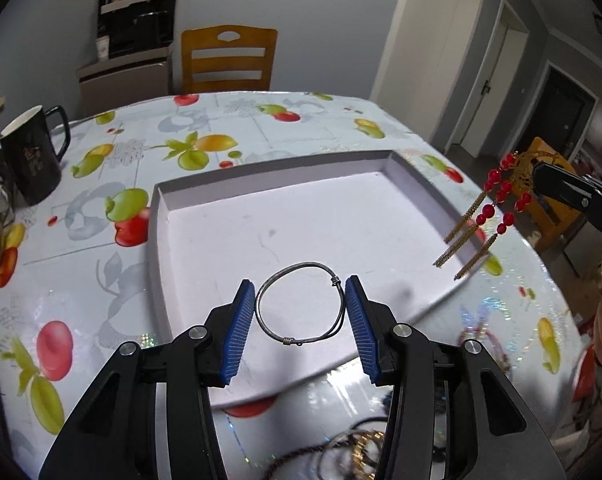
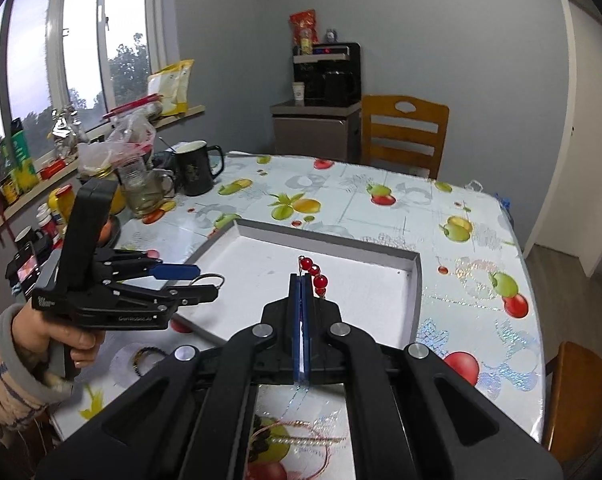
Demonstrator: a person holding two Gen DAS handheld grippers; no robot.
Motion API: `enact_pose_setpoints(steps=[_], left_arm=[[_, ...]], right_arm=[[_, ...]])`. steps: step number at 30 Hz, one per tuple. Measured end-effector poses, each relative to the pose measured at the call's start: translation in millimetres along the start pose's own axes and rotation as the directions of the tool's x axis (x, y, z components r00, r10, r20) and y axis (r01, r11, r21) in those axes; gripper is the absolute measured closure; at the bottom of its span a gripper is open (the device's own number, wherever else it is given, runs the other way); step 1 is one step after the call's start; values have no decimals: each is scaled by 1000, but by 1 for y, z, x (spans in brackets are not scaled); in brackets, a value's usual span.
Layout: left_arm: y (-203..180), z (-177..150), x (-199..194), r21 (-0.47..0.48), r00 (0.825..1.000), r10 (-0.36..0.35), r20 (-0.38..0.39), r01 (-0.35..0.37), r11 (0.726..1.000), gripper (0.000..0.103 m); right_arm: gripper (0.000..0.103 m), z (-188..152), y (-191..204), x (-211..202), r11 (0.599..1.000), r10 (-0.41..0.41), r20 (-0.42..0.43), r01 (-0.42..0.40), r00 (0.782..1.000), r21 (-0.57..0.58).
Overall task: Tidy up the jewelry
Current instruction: 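Lower the silver bangle into the gray tray and open the left gripper, then lower the red beaded tassel into the tray and open the right gripper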
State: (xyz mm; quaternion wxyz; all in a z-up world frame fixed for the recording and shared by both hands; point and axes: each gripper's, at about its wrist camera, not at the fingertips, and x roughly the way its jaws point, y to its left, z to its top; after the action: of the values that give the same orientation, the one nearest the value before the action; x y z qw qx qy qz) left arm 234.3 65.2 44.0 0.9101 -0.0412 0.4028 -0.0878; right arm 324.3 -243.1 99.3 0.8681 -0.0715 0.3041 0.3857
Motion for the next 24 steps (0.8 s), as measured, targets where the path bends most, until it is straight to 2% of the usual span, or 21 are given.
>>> enact_pose_setpoints(steps=[9, 17, 22, 24], left_arm=[[8, -7, 30, -2, 999, 29, -42, -29, 1000, 55], [11, -12, 38, 6, 997, 51, -56, -50, 999, 53], [7, -14, 35, 22, 997, 63, -43, -62, 998, 40], [5, -14, 31, 29, 998, 63, -31, -62, 998, 30]], right_arm=[[102, -21, -23, 56, 997, 13, -126, -3, 992, 77], [102, -44, -25, 83, 998, -9, -203, 22, 979, 65], [102, -52, -26, 91, 998, -23, -226, 36, 974, 52], [102, -54, -26, 91, 998, -26, -232, 37, 972, 47]])
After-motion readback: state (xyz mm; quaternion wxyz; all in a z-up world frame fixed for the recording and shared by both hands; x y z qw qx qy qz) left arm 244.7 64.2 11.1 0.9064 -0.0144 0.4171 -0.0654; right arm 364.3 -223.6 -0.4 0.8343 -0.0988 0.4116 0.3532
